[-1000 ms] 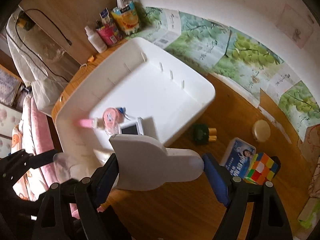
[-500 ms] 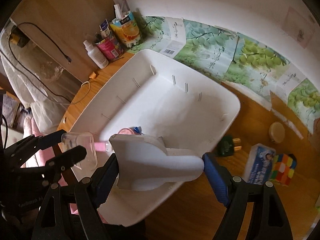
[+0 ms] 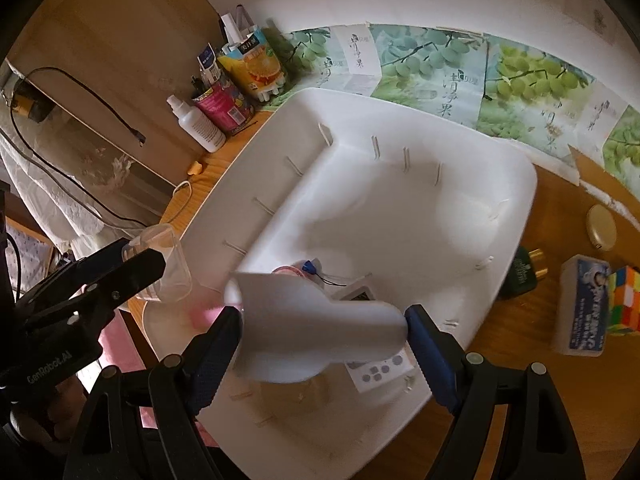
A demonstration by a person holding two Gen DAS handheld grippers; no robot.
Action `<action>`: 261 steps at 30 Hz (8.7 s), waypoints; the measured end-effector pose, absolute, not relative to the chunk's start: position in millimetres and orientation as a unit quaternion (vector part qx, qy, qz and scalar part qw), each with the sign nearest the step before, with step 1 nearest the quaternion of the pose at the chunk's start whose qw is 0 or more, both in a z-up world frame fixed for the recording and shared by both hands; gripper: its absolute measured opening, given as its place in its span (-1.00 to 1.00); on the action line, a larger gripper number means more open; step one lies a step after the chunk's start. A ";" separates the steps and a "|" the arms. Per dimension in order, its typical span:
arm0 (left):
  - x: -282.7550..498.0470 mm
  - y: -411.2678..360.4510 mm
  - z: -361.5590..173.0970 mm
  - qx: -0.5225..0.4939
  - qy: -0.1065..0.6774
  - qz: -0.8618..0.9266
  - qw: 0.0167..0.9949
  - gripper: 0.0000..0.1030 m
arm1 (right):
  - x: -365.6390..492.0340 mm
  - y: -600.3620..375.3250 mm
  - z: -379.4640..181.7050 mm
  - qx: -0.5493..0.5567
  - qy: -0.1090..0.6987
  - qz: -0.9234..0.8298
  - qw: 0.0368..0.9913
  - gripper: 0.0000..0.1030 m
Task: Organize rigid objects
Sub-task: 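Lower and release the clear box with the left gripper while the right releases the scoop into the tray, then move both open grippers from the tray toward the floss box and Rubik's cube, then grasp the blue dental-floss box with the left gripper while the right grasps the Rubik's cube, then lift the floss box with the left gripper while the right carries the cube toward the tray, then lower and release the floss box with the left gripper while the right releases the cube into the tray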
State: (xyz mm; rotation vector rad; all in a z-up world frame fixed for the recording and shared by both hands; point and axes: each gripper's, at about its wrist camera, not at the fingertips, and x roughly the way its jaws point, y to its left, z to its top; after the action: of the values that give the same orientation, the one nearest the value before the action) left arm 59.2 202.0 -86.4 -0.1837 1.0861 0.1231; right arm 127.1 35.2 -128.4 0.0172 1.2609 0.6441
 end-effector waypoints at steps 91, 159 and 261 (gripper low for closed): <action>152.4 -105.7 -170.1 -0.100 0.603 0.038 0.790 0.53 | 174.4 -278.5 -171.5 0.078 0.438 0.301 0.843 0.64; 154.8 -109.7 -198.2 -0.094 0.659 -0.013 0.746 0.29 | 219.0 -243.6 -192.2 0.074 0.570 0.273 0.771 -0.04; 80.5 150.2 -85.1 0.009 0.570 -0.032 0.821 0.53 | 80.0 -12.8 -103.0 0.144 0.531 0.249 0.797 0.28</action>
State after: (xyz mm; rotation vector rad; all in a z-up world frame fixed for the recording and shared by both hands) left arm 80.5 150.2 -85.1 0.0181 1.2135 -0.0685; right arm 80.0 -12.8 -103.0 0.3093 1.1401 0.5356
